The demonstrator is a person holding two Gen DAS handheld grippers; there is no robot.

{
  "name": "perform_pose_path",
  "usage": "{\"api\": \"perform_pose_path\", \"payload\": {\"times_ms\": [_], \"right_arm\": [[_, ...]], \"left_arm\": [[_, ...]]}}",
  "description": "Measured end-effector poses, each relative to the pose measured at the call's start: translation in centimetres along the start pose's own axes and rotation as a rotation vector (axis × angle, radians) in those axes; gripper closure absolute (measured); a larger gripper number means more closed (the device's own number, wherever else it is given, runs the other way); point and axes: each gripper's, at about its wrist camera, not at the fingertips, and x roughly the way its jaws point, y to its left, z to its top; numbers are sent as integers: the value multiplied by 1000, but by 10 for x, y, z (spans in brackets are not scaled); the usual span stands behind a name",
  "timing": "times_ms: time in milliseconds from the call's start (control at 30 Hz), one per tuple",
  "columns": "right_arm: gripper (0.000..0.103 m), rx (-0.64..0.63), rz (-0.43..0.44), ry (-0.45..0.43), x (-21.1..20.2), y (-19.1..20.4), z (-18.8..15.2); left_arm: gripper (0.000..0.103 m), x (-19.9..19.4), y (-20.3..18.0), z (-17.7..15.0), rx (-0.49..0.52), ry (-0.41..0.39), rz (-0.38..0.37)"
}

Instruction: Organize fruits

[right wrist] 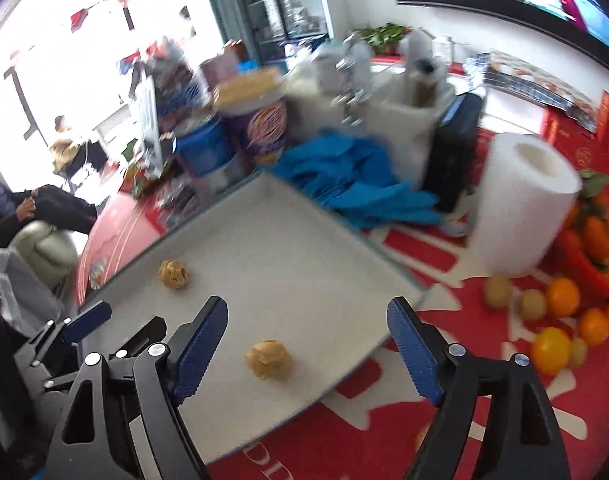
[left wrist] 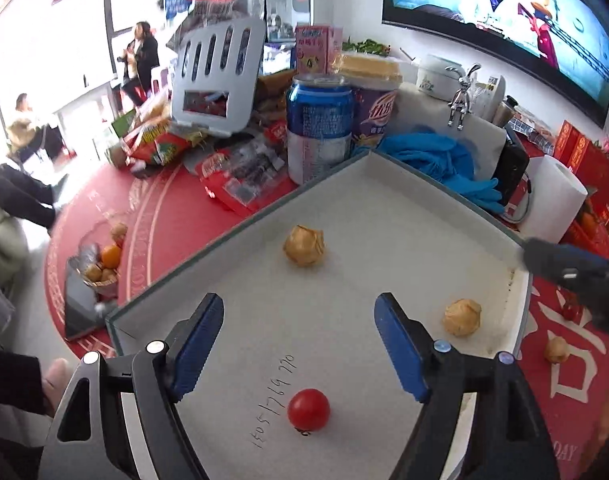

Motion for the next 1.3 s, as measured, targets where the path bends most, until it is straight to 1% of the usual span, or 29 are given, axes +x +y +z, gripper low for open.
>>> {"api": "perform_pose_path", "payload": {"times_ms": [67, 100, 167, 200, 300, 333, 433, 500, 600, 633, 667, 733, 767, 800, 867, 900, 933, 1067, 1167, 1267, 1300], "right_arm": [[19, 25, -28, -13, -14, -15, -6], [0, 41, -43, -13, -19, -22, -10], [0, 93, -71, -7, -34, -49, -27], [0, 116, -85, -1, -37, -58, -35], [0, 192, -163, 23, -55, -97, -67], [0, 217, -198, 37, -62, -110, -77], [0, 278, -269, 67, -75, -140, -103], [0, 306, -330, 88, -81, -156, -120], [0, 317, -385, 103, -85, -171, -137], [0, 314, -398, 96, -89, -176, -143], [0, 300, -413, 88, -89, -175, -144], [0, 268, -446, 85, -86, -170, -146], [0, 253, -455, 68, -86, -167, -147], [0, 254, -459, 58, -86, -166, -148], [0, 256, -460, 58, -84, -166, -148], [0, 256, -460, 57, -84, -167, -148], [0, 256, -461, 58, -83, -167, -147], [0, 257, -465, 58, -83, -166, -147], [0, 257, -466, 59, -83, -166, -147], [0, 257, -467, 59, -83, -166, -147], [0, 257, -467, 59, -83, -166, -147]], "left_arm": [[22, -10, -5, -1, 42, -21, -20], [22, -16, -9, -2, 67, -32, -47], [21, -32, -27, -7, 136, -50, -121], [20, -41, -42, -12, 189, -50, -167], [17, -58, -86, -28, 326, -19, -291], [17, -61, -102, -34, 356, 1, -323], [17, -61, -139, -53, 415, 47, -372], [17, -54, -161, -64, 436, 70, -354], [17, -38, -177, -72, 425, 108, -336], [17, -31, -182, -73, 421, 124, -323], [16, -25, -186, -74, 420, 134, -309], [15, -22, -189, -72, 399, 121, -302], [14, -20, -190, -69, 395, 125, -294], [13, -17, -191, -67, 390, 129, -293], [0, -10, -190, -64, 378, 124, -287], [0, -7, -190, -63, 361, 123, -287], [0, -3, -190, -61, 343, 142, -308], [0, 1, -193, -56, 357, 141, -322], [0, 6, -192, -49, 340, 142, -301], [0, 13, -191, -42, 343, 119, -259], [0, 16, -189, -39, 334, 130, -270]]}}
